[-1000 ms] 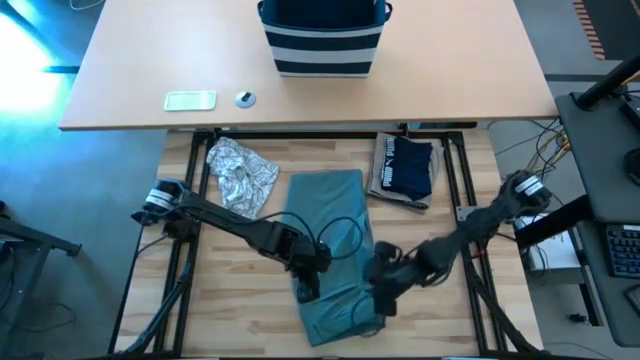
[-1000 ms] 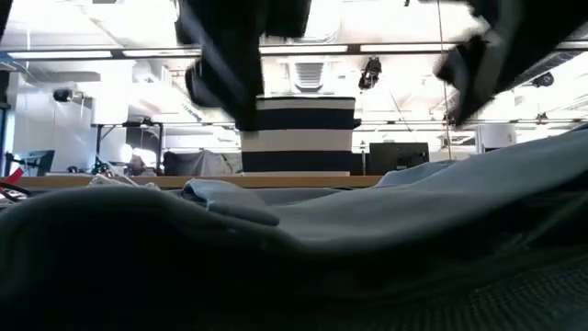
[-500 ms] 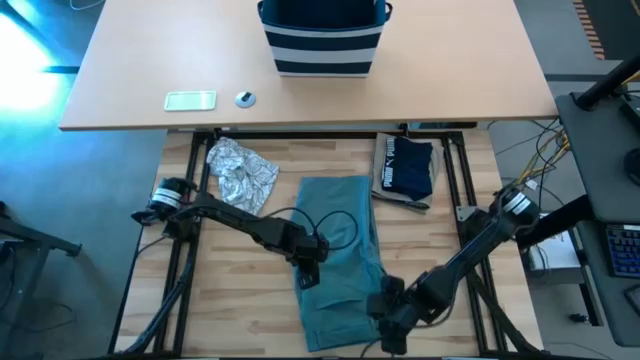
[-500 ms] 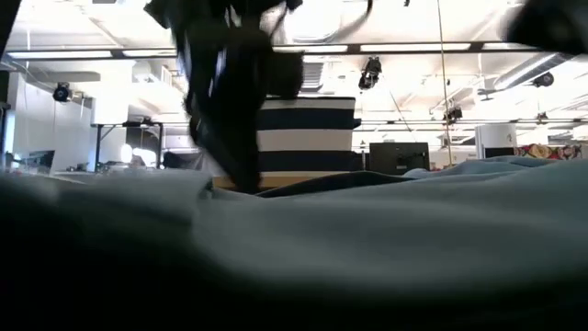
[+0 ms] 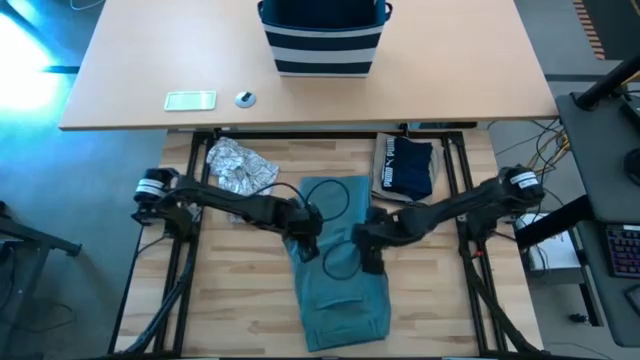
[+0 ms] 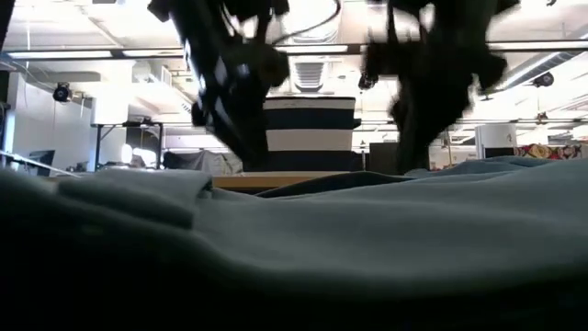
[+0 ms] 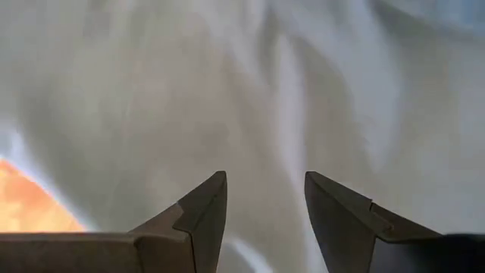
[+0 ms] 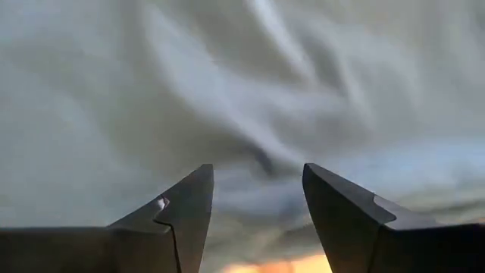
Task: Fold Laundry from Bin
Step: Fold the blue pants
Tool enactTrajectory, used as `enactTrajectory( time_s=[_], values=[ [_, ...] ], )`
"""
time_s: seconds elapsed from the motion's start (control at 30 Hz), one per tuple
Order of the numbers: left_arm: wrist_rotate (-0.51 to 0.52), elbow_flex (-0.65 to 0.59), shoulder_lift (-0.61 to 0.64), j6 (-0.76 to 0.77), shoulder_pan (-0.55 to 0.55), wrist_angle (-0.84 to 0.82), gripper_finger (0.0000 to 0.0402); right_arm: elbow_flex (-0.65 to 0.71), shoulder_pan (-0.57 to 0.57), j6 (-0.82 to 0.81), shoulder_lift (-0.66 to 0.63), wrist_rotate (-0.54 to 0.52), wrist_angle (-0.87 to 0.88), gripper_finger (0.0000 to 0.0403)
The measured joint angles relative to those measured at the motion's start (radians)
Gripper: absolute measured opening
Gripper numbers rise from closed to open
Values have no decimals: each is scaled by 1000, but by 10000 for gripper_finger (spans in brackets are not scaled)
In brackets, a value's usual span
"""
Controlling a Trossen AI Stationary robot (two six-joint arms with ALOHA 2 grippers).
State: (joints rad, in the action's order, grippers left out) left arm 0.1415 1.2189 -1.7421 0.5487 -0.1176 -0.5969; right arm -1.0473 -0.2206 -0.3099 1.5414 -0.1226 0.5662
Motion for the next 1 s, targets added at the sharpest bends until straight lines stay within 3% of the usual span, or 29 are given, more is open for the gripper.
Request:
enactTrajectory(
  time_s=[0.13, 0.27, 0.47, 0.63, 0.8, 1.0],
  values=[
    [17, -87, -44, 126, 25, 119, 162, 141, 51, 31, -10, 91, 57, 189],
    [14, -84, -23, 215, 73, 151, 162, 183, 49, 69, -86, 151, 136, 181],
    [-5, 3, 46, 101, 242, 83, 162, 106, 102, 156, -261, 152, 121, 180],
    [-160, 59, 35, -35, 453, 85, 162, 44, 286, 235, -323, 152, 93, 180],
    [-217, 62, -25, -197, 592, 81, 162, 2, 542, 355, -216, 292, 100, 187],
    [-290, 60, -99, -353, 630, 134, 162, -126, 685, 515, 2, 315, 104, 234]
  ],
)
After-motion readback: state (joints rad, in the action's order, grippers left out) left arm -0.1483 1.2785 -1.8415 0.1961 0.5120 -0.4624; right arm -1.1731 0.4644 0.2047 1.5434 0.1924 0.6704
